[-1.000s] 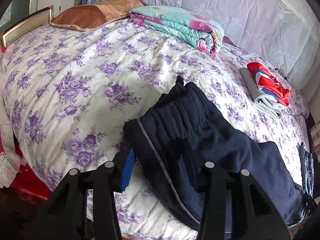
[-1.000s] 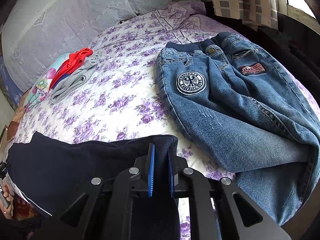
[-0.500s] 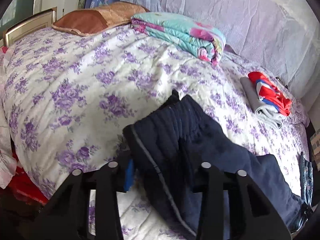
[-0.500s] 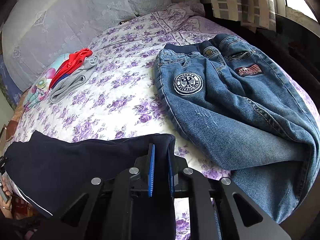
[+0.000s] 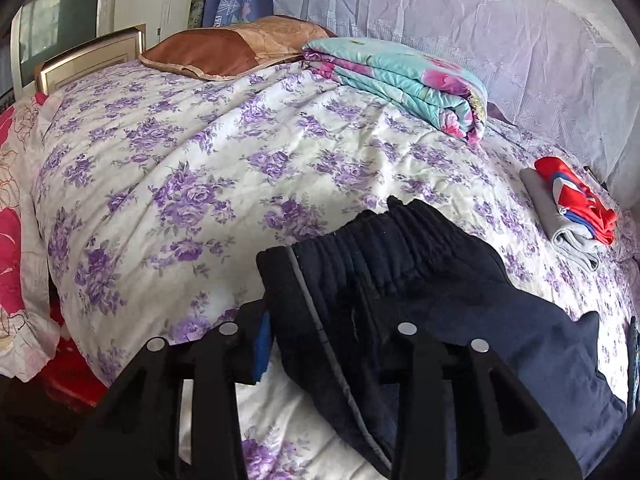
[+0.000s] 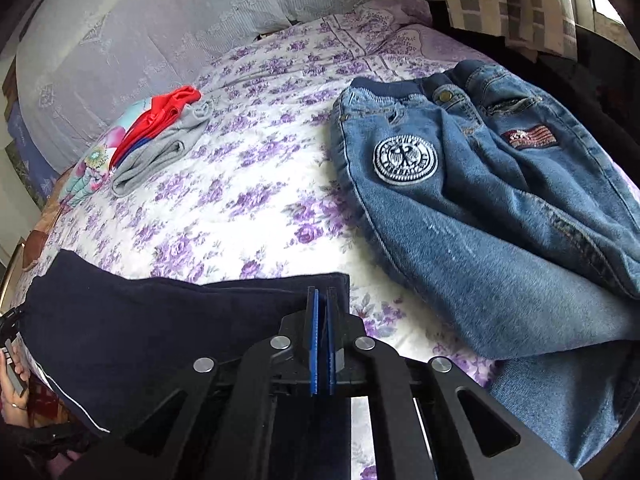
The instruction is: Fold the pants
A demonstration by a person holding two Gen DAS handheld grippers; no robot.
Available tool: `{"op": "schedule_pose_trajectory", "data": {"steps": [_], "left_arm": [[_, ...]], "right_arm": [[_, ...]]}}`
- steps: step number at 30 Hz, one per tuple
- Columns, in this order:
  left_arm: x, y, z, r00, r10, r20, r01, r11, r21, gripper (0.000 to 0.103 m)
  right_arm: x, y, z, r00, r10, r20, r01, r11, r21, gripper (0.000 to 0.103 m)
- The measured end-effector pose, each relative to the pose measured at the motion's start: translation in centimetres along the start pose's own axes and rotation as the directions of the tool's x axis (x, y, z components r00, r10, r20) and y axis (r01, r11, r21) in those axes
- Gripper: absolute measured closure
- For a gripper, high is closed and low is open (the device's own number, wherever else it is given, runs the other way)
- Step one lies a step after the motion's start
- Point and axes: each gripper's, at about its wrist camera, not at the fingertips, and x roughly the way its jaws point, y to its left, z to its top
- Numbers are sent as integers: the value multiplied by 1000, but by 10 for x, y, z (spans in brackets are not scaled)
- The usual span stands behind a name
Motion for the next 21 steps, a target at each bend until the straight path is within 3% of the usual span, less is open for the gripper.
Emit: {"op": "schedule_pose_trajectory", "data": {"steps": [5, 6, 7, 8, 9, 11, 12, 13, 19, 21], "left_arm": [[-17, -15, -11, 999, -41, -2, 41, 997, 64, 35], [-19, -15, -13, 999, -48, -7, 48, 997, 63, 31], [-20, -16, -14, 998, -55, -10, 55, 997, 58, 30], [-20, -16, -14, 998, -62, -12, 63, 997, 52, 29], [-19, -16, -15, 998, -63, -15, 64, 997, 50, 28], [-14, -16, -15, 998, -63, -28, 64, 997, 46, 27], [-11, -16, -14, 997, -62, -36, 64, 997, 42, 27], [-9, -16, -13, 997, -63, -46, 65, 997, 36, 26], [-10, -12, -13, 994, -91, -61, 92, 996, 6, 24], [-12, -13, -16, 994, -90, -65, 92, 996, 20, 24]], "right_arm": [[-10, 1, -4, 998, 29, -56, -28, 1000, 9, 95], [-13, 4, -9, 996, 32, -81, -31, 999, 7, 82], [-16, 5, -15, 996, 29, -86, -29, 1000, 7, 56], [-20, 7, -21, 996, 28, -83, -28, 1000, -1, 47], [-22, 9, -25, 995, 32, -90, -33, 999, -9, 46], [-18, 14, -32, 990, 71, -123, -75, 997, -27, 56], [-14, 20, -34, 989, 48, -138, -57, 997, -59, 90], [-10, 25, -36, 989, 30, -148, -44, 995, -91, 97], [-31, 24, -17, 998, -8, -64, 1, 994, -112, 99], [-33, 22, -11, 997, -20, -72, 11, 993, -119, 99]]}}
